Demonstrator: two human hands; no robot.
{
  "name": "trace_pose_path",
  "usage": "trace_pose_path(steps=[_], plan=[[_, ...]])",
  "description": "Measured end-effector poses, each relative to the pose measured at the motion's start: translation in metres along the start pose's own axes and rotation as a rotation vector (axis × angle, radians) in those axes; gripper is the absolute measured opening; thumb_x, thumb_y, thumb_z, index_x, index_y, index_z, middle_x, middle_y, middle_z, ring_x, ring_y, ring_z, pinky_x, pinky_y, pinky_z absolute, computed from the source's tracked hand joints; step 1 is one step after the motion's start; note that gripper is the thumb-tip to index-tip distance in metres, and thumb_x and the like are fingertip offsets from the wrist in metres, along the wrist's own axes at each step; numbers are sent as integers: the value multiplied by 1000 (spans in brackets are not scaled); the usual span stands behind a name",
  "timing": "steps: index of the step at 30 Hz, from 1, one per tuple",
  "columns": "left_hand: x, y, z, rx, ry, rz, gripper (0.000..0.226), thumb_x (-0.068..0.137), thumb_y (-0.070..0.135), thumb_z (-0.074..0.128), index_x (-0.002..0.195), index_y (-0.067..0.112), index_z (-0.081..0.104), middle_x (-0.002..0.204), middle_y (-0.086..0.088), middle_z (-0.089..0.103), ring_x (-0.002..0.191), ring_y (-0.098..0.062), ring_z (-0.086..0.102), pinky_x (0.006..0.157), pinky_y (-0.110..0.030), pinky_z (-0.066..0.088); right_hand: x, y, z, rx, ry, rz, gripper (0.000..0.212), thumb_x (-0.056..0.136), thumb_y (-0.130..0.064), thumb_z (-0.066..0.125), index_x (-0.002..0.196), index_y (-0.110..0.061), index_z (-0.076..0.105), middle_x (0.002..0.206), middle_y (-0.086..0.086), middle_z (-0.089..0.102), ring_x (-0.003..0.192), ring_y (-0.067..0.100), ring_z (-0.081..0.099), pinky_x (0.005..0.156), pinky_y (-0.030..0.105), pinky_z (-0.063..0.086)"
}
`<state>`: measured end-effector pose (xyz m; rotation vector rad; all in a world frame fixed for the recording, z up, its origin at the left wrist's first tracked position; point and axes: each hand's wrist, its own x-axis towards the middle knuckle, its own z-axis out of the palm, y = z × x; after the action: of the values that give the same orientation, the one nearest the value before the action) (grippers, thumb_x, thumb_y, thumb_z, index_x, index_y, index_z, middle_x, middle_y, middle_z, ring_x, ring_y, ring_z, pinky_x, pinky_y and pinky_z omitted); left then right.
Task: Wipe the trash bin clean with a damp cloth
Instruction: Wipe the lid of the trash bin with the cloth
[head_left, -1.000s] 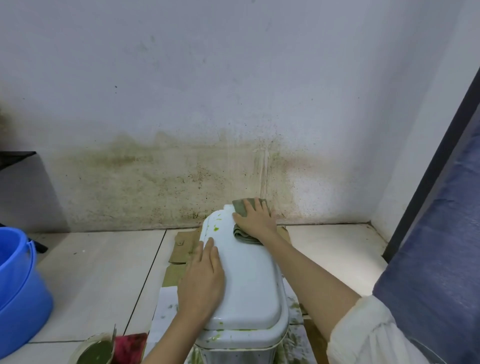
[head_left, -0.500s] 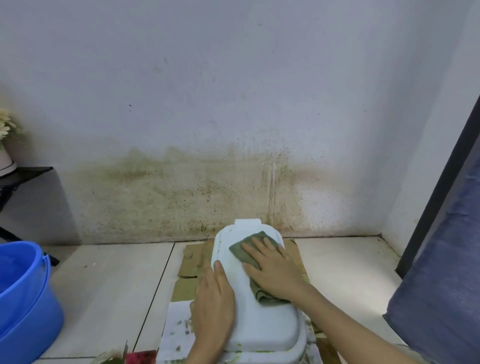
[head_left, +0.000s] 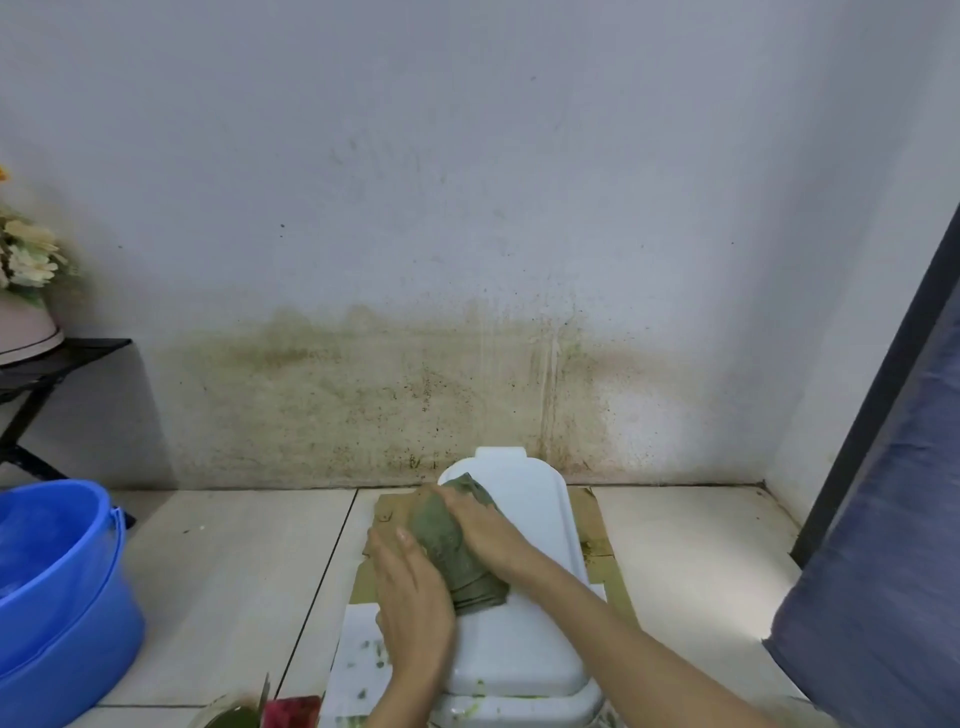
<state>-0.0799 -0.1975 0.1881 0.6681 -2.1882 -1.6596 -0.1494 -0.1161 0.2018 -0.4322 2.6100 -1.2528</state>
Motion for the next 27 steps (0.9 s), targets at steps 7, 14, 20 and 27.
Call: trace_pose_path(steps=[7, 14, 20, 27], plan=[[32, 25, 40, 770, -403, 277, 60, 99, 47, 16, 149, 15, 16, 159, -9, 4, 144, -33, 5, 116, -47, 6, -21, 31, -31, -114, 303, 236, 46, 103, -28, 22, 147, -16, 27, 155, -3, 25, 144, 17, 21, 118, 34, 17], [123, 33, 77, 721, -509, 386, 56, 100, 38, 28, 148, 10, 21, 153, -12, 26, 137, -29, 31, 111, -39, 27, -14, 46, -17, -373, 290, 274, 51, 103, -25, 17, 152, -18, 4, 160, -5, -5, 147, 12, -9, 119, 33, 6], [133, 19, 68, 372, -514, 372, 23, 100, 25, 36, 105, 14, 56, 99, -5, 60, 95, -24, 55, 77, -33, 41, -11, 46, -17, -394, 284, 281, 51, 103, -21, 18, 152, -17, 4, 160, -3, -7, 147, 15, -11, 119, 34, 10], [52, -20, 1, 291, -477, 401, 46, 101, 28, 33, 147, 21, 29, 148, 5, 35, 137, -15, 32, 110, -24, 22, -13, 39, -22, -203, 337, 275, 50, 101, -20, 29, 150, -16, 18, 160, -3, 0, 147, 14, -3, 117, 35, 19]])
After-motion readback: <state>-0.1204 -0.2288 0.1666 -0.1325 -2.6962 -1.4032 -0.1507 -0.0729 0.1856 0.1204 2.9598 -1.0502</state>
